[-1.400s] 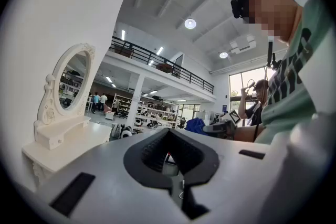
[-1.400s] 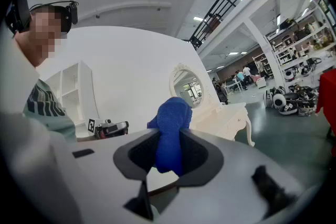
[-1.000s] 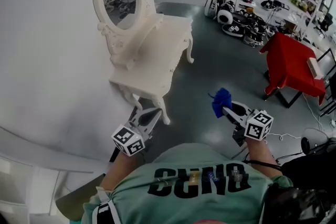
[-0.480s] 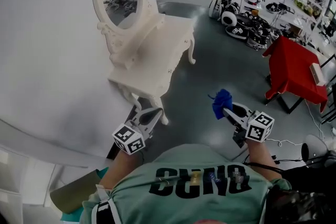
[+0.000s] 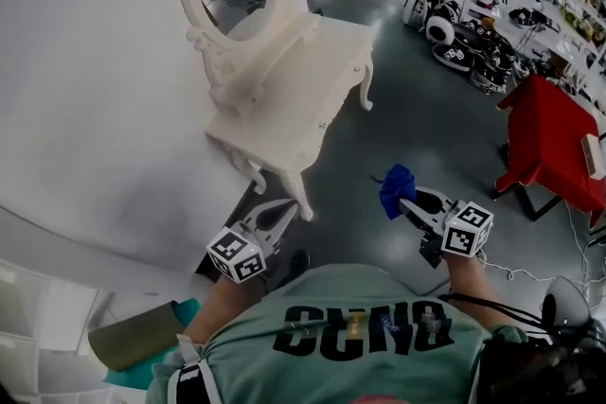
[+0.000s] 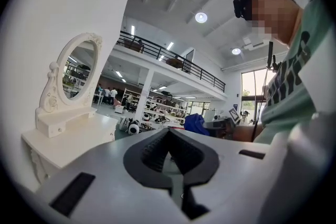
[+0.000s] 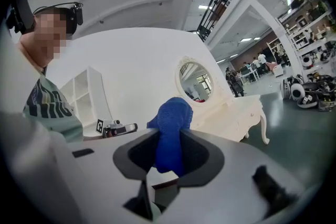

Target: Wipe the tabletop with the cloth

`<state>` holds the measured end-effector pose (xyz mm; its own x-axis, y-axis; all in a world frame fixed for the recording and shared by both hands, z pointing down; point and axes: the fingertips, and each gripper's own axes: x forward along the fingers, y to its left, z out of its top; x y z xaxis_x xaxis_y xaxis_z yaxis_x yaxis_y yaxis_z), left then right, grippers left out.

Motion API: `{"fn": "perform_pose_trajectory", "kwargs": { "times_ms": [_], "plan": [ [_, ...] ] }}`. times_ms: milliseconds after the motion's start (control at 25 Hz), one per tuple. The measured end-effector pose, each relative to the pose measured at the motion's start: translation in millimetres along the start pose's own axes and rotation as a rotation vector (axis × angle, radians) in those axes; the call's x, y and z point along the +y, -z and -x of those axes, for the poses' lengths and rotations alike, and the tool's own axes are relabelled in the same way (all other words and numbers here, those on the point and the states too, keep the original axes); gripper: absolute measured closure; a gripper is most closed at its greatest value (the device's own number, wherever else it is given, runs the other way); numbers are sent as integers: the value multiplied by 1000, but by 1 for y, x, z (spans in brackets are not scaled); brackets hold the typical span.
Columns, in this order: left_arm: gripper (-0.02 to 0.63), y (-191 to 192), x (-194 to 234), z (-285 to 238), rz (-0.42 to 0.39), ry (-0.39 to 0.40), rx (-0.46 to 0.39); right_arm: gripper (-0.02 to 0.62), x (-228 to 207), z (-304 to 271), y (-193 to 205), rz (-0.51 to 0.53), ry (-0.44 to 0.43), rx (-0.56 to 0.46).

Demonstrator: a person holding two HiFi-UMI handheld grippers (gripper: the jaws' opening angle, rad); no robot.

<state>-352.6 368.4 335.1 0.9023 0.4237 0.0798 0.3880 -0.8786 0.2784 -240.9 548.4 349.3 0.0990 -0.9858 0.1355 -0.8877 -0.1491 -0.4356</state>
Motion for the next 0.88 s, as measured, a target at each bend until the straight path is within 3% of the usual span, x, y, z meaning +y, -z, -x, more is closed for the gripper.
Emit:
{"fn": "perform_pose_trajectory", "kwargs": {
  "times_ms": [160, 400, 560, 720, 880],
  "plan": [
    [604, -6, 70, -5, 29, -23, -20, 489, -21, -69, -12, 19, -36, 38],
    [604, -54, 222, -11, 45, -37, -51, 489, -49, -212, -76, 68, -65, 45],
    [604, -91, 308, -12, 11, -42, -37, 489, -70, -299, -120, 103, -78, 46],
    [605, -113, 378, -16, 19, -105, -52, 489, -105, -365, -138, 108, -109, 95],
    [604, -103, 452, -28, 39, -215, -69, 489, -159, -443, -124, 138, -186, 216]
  ]
}}
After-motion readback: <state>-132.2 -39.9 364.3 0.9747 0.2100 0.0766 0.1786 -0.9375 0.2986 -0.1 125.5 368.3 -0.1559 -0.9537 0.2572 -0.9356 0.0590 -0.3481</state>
